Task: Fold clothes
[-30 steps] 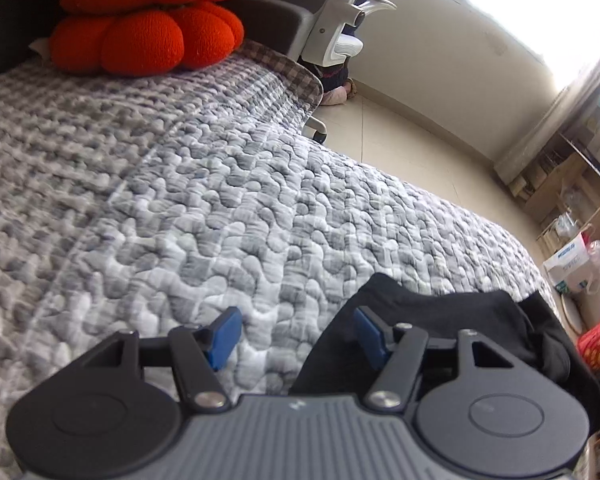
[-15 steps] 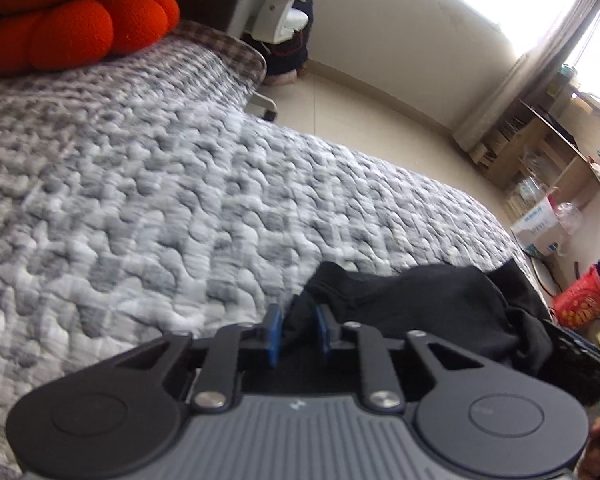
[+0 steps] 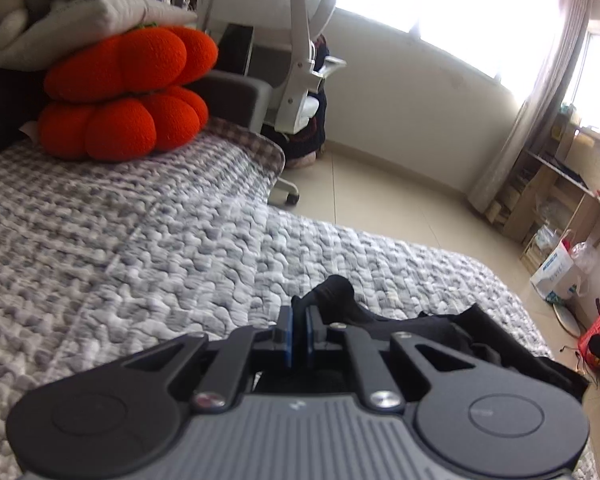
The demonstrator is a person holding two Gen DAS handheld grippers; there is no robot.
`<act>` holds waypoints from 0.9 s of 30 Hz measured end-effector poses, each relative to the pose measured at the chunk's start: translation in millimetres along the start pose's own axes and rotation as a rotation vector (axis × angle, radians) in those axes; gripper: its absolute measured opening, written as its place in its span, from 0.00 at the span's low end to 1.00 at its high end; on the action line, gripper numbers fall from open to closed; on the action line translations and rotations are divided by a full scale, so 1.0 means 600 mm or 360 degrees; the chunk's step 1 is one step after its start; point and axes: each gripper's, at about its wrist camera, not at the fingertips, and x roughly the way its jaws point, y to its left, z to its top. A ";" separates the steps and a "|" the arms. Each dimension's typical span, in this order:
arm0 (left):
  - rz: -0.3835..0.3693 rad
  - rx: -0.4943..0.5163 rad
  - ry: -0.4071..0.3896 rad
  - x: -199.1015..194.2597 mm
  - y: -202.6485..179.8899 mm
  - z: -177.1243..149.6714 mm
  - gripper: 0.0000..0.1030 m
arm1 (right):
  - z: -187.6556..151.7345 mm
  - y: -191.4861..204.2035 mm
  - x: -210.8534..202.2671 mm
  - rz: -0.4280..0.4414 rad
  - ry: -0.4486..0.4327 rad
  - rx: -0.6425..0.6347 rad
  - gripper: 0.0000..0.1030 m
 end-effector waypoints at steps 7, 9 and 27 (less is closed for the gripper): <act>-0.0115 0.0036 -0.0239 -0.112 0.004 0.004 0.06 | -0.018 0.012 0.000 0.0034 0.0069 -0.0054 0.18; -0.0131 0.0030 -0.0317 -0.138 0.008 0.008 0.06 | -0.019 0.020 0.008 0.0050 0.0074 -0.0061 0.55; 0.0378 0.0000 -0.0005 -0.071 0.102 0.019 0.06 | -0.041 0.133 0.090 0.0208 0.0156 -0.0234 0.58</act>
